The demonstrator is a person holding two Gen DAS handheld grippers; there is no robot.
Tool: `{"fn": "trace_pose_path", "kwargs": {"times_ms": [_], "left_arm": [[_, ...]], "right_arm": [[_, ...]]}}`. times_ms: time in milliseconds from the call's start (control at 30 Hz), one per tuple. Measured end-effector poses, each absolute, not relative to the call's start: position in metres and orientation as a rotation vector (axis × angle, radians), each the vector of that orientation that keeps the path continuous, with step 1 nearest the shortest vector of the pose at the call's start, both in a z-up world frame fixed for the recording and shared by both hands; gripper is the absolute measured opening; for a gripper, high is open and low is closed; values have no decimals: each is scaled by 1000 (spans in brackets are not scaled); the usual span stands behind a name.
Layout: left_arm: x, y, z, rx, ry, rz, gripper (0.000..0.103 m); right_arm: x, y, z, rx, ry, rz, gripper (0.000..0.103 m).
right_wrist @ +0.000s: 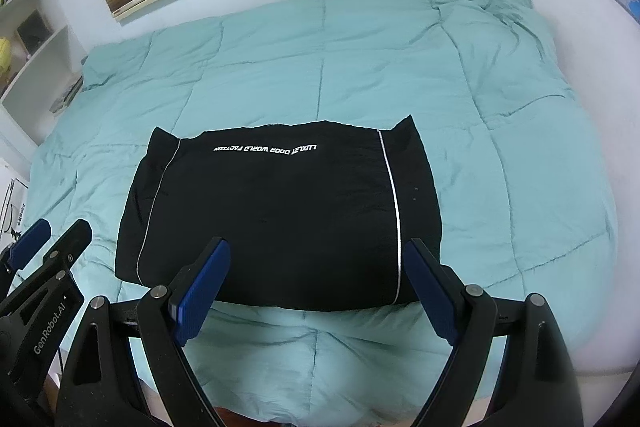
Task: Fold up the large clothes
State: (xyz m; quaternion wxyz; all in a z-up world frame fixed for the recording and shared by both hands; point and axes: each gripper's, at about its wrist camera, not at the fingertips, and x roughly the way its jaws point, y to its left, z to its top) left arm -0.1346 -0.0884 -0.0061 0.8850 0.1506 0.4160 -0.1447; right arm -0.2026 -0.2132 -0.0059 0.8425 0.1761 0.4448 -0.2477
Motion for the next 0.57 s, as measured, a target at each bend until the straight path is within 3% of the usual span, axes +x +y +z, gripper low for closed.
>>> {"fn": "trace_pose_path", "kwargs": {"times_ms": [567], "left_arm": [[-115, -78, -2, 331, 807, -244, 57]], "right_arm": [[-186, -208, -14, 361, 977, -512, 89]]}}
